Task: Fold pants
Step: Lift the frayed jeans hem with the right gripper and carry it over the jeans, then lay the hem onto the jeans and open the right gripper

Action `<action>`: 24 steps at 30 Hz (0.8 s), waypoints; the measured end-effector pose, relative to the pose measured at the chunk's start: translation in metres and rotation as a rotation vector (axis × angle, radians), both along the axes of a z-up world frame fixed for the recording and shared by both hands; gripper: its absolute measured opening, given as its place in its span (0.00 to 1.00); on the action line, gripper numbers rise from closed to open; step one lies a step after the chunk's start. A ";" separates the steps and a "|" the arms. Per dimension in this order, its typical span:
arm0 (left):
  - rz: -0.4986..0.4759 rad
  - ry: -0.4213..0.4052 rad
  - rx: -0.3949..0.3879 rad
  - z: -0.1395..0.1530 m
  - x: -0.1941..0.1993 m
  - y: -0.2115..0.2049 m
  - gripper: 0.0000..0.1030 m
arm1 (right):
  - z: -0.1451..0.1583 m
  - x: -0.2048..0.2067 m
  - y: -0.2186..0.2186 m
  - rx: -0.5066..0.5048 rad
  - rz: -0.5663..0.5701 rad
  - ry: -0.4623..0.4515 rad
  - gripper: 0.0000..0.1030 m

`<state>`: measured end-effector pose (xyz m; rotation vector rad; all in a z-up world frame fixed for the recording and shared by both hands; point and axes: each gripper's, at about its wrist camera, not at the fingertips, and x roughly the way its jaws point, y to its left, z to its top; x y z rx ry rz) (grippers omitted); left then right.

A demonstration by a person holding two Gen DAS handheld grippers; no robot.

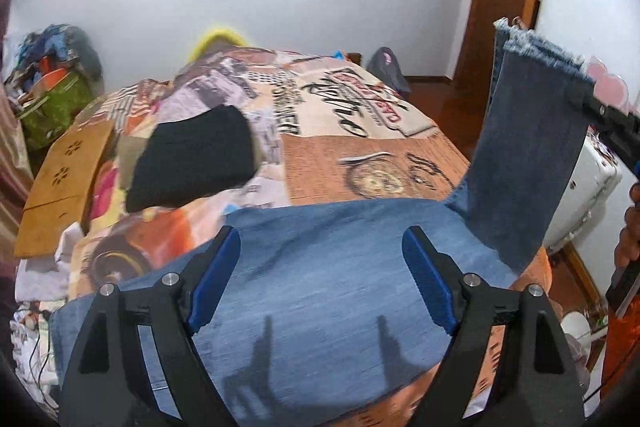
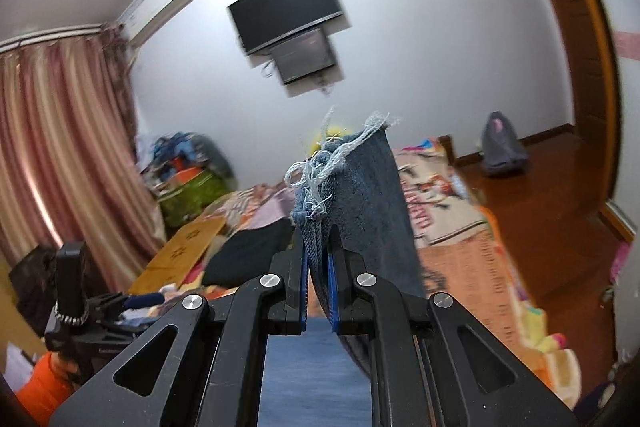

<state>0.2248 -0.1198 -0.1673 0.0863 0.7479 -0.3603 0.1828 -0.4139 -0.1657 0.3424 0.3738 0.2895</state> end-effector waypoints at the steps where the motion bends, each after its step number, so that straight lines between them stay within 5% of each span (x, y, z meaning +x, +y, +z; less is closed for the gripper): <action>1: 0.013 -0.003 -0.004 0.000 -0.001 0.009 0.81 | -0.003 0.003 0.010 0.002 0.024 0.006 0.07; 9: 0.089 0.007 -0.026 -0.008 -0.009 0.050 0.82 | -0.031 0.023 0.086 -0.039 0.228 0.091 0.07; 18: 0.127 0.051 -0.024 -0.027 -0.009 0.060 0.82 | -0.099 0.024 0.157 -0.113 0.463 0.303 0.08; 24: 0.108 0.062 -0.027 -0.029 -0.007 0.049 0.82 | -0.122 0.025 0.161 -0.109 0.496 0.425 0.23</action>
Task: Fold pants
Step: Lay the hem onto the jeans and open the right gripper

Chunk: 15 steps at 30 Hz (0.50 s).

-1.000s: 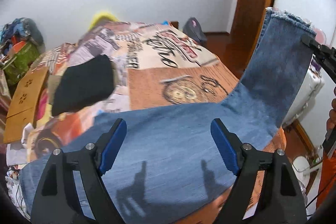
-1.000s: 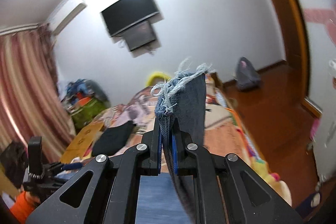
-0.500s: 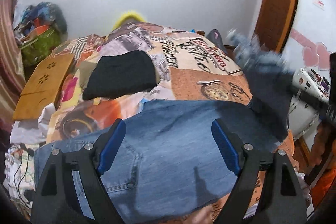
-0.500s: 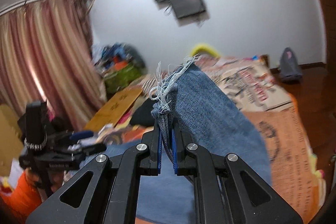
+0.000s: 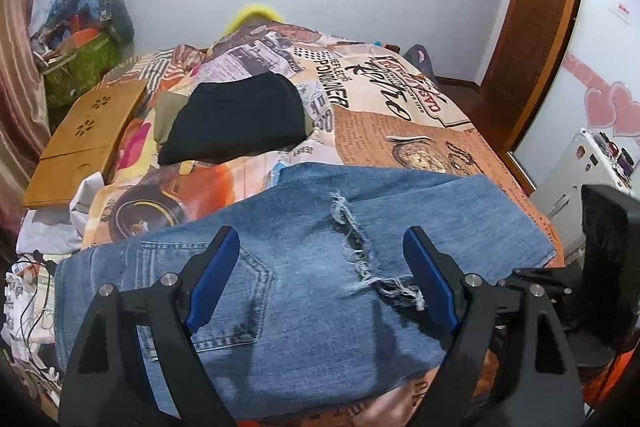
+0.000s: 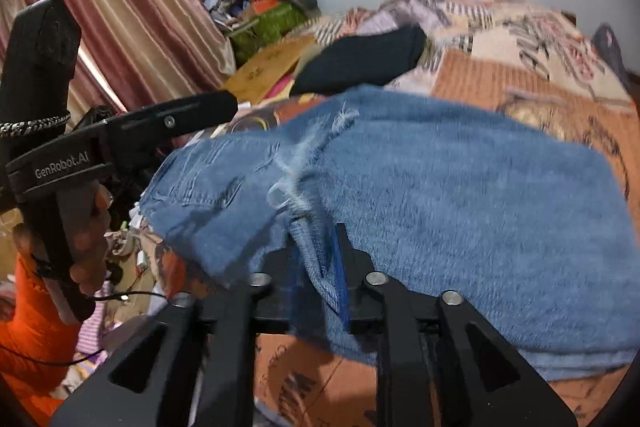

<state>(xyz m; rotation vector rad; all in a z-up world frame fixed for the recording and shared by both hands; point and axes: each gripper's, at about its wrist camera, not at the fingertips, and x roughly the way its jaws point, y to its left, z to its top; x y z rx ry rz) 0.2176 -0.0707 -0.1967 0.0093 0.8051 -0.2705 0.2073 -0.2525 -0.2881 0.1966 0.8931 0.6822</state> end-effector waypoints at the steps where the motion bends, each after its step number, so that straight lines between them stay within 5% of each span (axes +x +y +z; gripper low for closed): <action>1: -0.009 0.003 0.000 -0.001 0.000 -0.004 0.82 | 0.002 -0.001 -0.002 0.005 0.001 0.013 0.26; 9: -0.074 0.063 0.019 -0.024 0.009 -0.043 0.82 | 0.036 -0.011 -0.064 -0.066 -0.173 -0.141 0.36; 15: -0.091 0.138 0.095 -0.064 0.013 -0.066 0.82 | 0.003 -0.001 -0.108 -0.163 -0.298 -0.071 0.36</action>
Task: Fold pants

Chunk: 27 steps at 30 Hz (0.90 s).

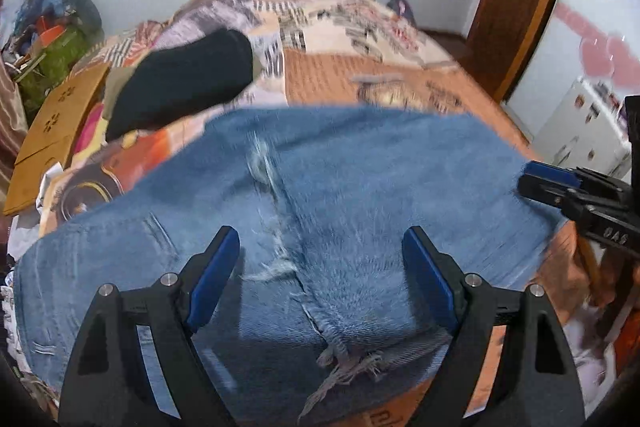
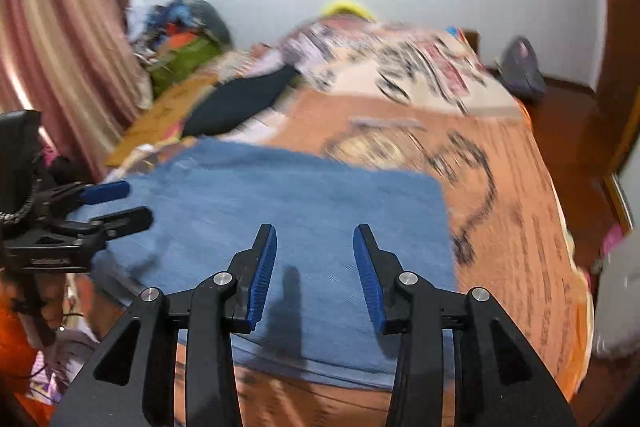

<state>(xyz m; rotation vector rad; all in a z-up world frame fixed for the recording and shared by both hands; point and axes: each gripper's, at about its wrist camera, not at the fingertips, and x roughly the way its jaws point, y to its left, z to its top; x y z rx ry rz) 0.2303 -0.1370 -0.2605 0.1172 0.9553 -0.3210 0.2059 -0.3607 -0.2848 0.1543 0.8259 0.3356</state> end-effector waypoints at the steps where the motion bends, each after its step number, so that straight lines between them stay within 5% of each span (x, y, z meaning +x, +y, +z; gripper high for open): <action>1: 0.000 0.008 0.006 -0.008 -0.001 -0.001 0.83 | -0.011 0.000 -0.007 0.018 -0.004 0.043 0.36; 4: -0.004 -0.004 -0.026 -0.014 -0.007 0.007 0.84 | -0.032 -0.011 -0.018 0.059 -0.009 0.093 0.34; 9: -0.017 -0.023 0.027 -0.008 -0.020 0.030 0.87 | -0.028 -0.031 -0.031 0.030 -0.043 0.089 0.34; 16: 0.203 -0.065 0.121 0.009 -0.038 0.115 0.86 | -0.016 -0.036 -0.044 -0.029 -0.081 0.099 0.39; 27: 0.438 -0.080 0.077 0.032 -0.086 0.232 0.86 | 0.031 -0.013 0.003 -0.069 0.022 -0.068 0.42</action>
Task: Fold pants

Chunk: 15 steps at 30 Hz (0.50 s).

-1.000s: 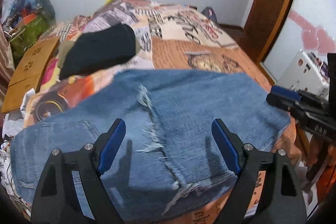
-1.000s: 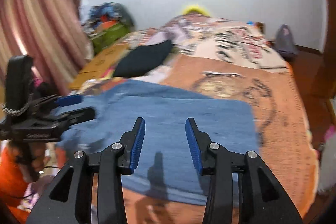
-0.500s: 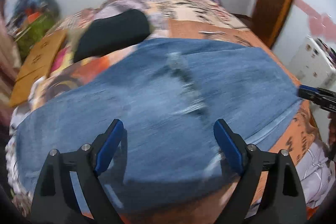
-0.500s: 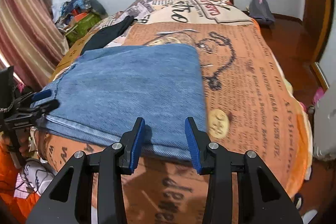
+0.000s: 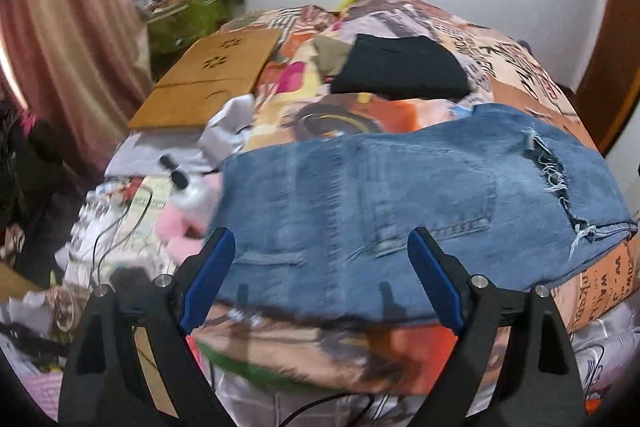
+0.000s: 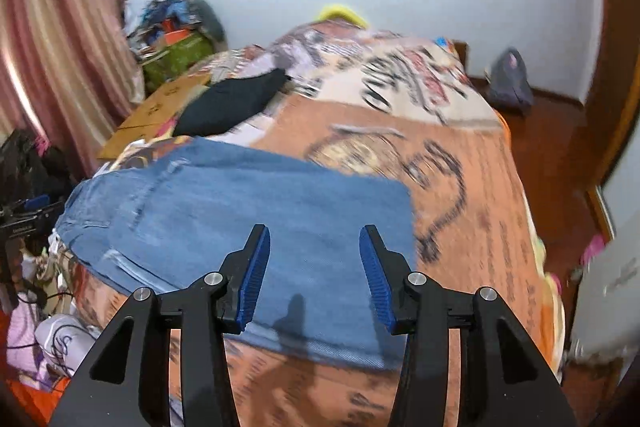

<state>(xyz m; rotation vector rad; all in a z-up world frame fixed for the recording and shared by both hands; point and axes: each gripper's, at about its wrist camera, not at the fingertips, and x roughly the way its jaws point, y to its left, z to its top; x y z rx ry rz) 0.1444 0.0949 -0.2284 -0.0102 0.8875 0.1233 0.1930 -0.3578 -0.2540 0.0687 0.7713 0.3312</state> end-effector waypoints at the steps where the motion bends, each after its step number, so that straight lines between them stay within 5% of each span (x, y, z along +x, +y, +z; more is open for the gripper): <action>1: 0.014 0.002 -0.022 -0.001 -0.007 0.009 0.86 | 0.003 0.002 0.010 -0.004 0.022 -0.011 0.42; 15: 0.119 0.105 -0.503 -0.069 -0.027 0.054 0.86 | -0.013 0.023 0.130 -0.067 0.254 -0.023 0.42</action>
